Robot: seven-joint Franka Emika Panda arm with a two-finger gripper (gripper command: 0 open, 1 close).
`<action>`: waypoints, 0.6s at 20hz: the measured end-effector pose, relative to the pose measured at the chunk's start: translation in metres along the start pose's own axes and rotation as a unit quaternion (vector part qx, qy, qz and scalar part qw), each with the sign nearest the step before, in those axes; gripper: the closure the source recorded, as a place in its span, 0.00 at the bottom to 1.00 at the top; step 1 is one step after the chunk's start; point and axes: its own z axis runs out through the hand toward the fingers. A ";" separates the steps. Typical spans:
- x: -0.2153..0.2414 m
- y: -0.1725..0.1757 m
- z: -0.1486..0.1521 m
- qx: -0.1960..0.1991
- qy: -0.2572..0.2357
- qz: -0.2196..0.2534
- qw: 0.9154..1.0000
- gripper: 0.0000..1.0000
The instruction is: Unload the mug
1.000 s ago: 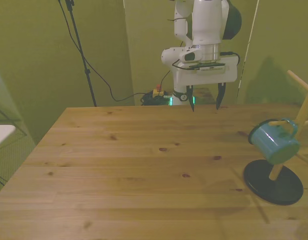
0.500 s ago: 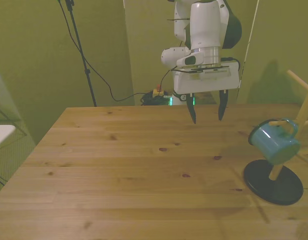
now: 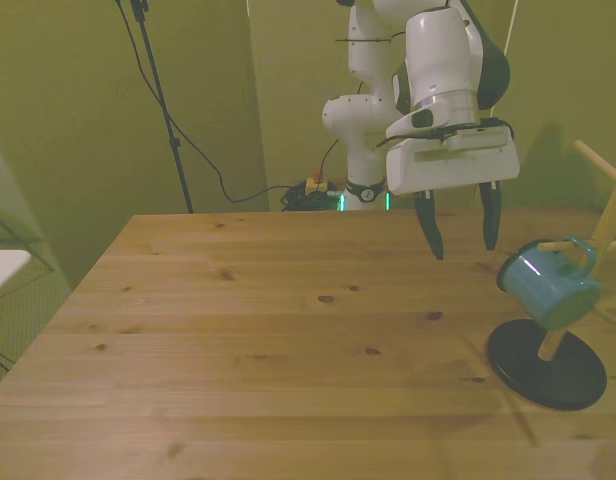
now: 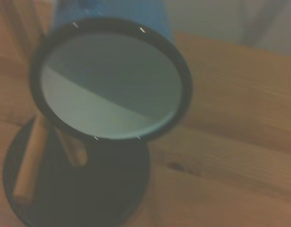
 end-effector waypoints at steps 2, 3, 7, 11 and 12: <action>0.001 -0.008 0.001 0.017 0.016 -0.007 1.000 0.00; 0.002 -0.011 0.002 0.023 0.023 -0.010 0.999 0.00; 0.012 -0.017 0.007 0.034 0.036 -0.012 0.999 0.00; 0.021 -0.022 0.007 0.044 0.055 -0.017 0.997 0.00; 0.023 -0.023 0.008 0.046 0.058 -0.018 0.997 0.00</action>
